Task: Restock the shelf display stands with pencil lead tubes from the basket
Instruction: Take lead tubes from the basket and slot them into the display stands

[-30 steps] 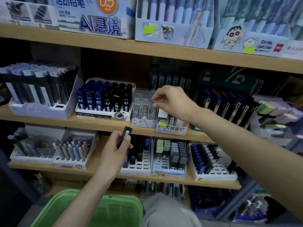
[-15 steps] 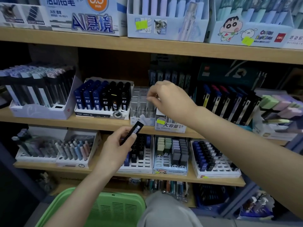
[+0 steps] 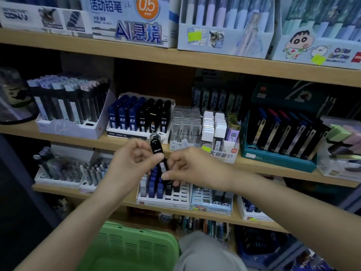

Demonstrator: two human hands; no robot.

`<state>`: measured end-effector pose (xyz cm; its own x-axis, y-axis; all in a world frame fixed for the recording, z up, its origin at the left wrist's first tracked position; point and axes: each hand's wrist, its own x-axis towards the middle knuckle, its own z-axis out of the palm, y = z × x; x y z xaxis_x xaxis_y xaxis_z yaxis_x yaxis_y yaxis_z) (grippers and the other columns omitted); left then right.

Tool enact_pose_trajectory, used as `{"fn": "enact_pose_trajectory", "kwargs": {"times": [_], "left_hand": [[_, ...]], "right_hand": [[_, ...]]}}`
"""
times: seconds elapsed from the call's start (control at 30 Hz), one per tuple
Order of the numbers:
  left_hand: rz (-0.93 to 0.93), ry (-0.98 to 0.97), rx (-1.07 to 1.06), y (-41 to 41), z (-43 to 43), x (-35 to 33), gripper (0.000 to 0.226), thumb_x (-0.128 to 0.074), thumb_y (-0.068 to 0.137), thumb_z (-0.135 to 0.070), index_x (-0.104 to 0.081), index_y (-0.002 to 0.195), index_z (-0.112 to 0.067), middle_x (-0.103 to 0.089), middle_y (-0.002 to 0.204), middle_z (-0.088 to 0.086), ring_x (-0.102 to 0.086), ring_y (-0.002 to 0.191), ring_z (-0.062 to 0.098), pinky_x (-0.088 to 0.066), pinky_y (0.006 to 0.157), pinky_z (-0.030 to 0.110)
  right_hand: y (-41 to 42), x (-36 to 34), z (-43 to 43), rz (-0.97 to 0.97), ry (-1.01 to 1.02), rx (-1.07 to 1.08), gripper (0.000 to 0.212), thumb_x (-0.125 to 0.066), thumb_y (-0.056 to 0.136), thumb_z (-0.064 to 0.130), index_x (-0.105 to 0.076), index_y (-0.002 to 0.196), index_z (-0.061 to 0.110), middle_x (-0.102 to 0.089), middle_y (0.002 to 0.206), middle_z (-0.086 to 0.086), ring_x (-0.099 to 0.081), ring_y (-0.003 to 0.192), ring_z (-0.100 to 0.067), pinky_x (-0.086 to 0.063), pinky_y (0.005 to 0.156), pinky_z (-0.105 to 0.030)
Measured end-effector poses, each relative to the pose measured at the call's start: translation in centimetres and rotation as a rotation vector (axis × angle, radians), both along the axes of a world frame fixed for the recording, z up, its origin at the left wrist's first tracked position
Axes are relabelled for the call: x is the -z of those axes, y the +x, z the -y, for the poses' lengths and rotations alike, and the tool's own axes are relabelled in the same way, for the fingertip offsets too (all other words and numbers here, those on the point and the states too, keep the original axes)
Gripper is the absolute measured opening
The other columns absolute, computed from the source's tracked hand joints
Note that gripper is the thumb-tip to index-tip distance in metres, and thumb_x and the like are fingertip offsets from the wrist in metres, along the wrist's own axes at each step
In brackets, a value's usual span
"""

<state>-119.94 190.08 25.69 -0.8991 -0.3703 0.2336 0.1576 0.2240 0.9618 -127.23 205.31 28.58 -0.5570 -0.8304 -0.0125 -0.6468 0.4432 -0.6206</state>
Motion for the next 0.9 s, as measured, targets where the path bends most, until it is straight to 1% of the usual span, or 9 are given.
{"fn": "enact_pose_trajectory", "kwargs": {"times": [0.13,0.23,0.3,0.4,0.5,0.6,0.73,0.8,0.9], "left_hand": [[-0.039,-0.091,-0.011,0.1,0.6,-0.5,0.016,-0.074,0.072,-0.012,-0.059,0.072,-0.013,-0.064,0.067,-0.003,-0.059,0.063,0.004,-0.049,0.061,0.014],[-0.047,-0.114,-0.018,0.1,1.5,-1.1,0.016,-0.076,0.069,-0.018,-0.061,0.072,-0.015,-0.064,0.069,-0.001,-0.058,0.062,0.001,-0.047,0.056,0.011],[-0.051,-0.139,-0.015,0.0,2.0,-1.6,0.016,-0.076,0.069,-0.020,-0.062,0.073,-0.015,-0.062,0.065,-0.005,-0.055,0.055,-0.004,-0.044,0.050,0.008],[-0.068,-0.240,-0.016,-0.5,2.5,-1.9,0.016,-0.076,0.068,-0.030,-0.066,0.076,-0.021,-0.065,0.068,-0.007,-0.058,0.063,-0.003,-0.048,0.060,0.011],[-0.104,-0.304,-0.078,-1.7,2.9,-1.7,0.007,-0.068,0.084,-0.022,-0.065,0.087,-0.028,-0.064,0.080,-0.014,-0.057,0.074,-0.003,-0.044,0.065,0.010],[-0.095,-0.369,-0.109,-2.9,3.5,-1.3,0.014,-0.057,0.093,-0.020,-0.063,0.104,-0.026,-0.059,0.101,-0.017,-0.054,0.089,-0.004,-0.039,0.071,0.004],[0.035,-0.599,-0.115,-4.4,4.3,0.3,0.032,-0.053,0.095,-0.025,-0.053,0.127,-0.023,-0.048,0.124,-0.009,-0.040,0.123,0.010,-0.032,0.106,0.028],[0.104,-0.720,-0.104,-4.8,4.5,0.9,0.041,-0.050,0.095,-0.023,-0.045,0.136,-0.022,-0.044,0.132,-0.004,-0.034,0.130,0.015,-0.025,0.112,0.036],[0.156,-0.817,-0.098,-5.1,4.6,1.5,0.048,-0.048,0.095,-0.022,-0.037,0.142,-0.020,-0.039,0.137,-0.004,-0.027,0.133,0.015,-0.016,0.113,0.031]], "right_hand": [[0.3,-0.9,1.2,-0.146,-0.152,0.040,0.045,-0.070,0.084,0.026,-0.048,0.122,0.024,-0.057,0.090,0.018,-0.061,0.086,-0.002,-0.053,0.081,-0.022],[0.3,-2.0,1.8,-0.175,-0.195,0.005,0.047,-0.066,0.087,0.023,-0.045,0.129,0.027,-0.057,0.091,0.017,-0.062,0.087,-0.002,-0.053,0.082,-0.021],[0.2,-2.5,2.1,-0.237,-0.184,0.000,0.035,-0.063,0.089,0.026,-0.054,0.122,0.027,-0.060,0.092,0.014,-0.062,0.085,-0.002,-0.052,0.081,-0.019],[-0.4,-3.3,2.8,-0.308,-0.194,0.017,0.014,-0.068,0.085,0.025,-0.065,0.099,0.026,-0.062,0.081,0.017,-0.060,0.078,0.002,-0.049,0.073,-0.010],[-1.9,-4.6,3.4,-0.422,-0.227,0.127,0.008,-0.067,0.087,0.023,-0.063,0.093,0.028,-0.062,0.081,0.013,-0.061,0.078,0.001,-0.047,0.071,-0.008],[-4.1,-6.2,3.8,-0.454,-0.277,0.262,0.005,-0.063,0.090,0.023,-0.062,0.095,0.024,-0.059,0.081,0.012,-0.059,0.074,-0.001,-0.046,0.070,-0.008],[-6.4,-6.2,4.8,-0.524,-0.199,0.305,0.008,-0.062,0.091,0.021,-0.064,0.098,0.018,-0.057,0.076,0.011,-0.055,0.070,-0.001,-0.042,0.064,-0.002],[-7.0,-5.6,5.4,-0.548,-0.152,0.295,0.010,-0.061,0.091,0.021,-0.064,0.100,0.016,-0.058,0.077,0.007,-0.056,0.071,-0.004,-0.044,0.065,-0.007],[-7.6,-4.9,6.1,-0.562,-0.095,0.278,0.016,-0.061,0.092,0.021,-0.064,0.105,0.013,-0.062,0.085,-0.002,-0.059,0.080,-0.014,-0.051,0.076,-0.025]]}}
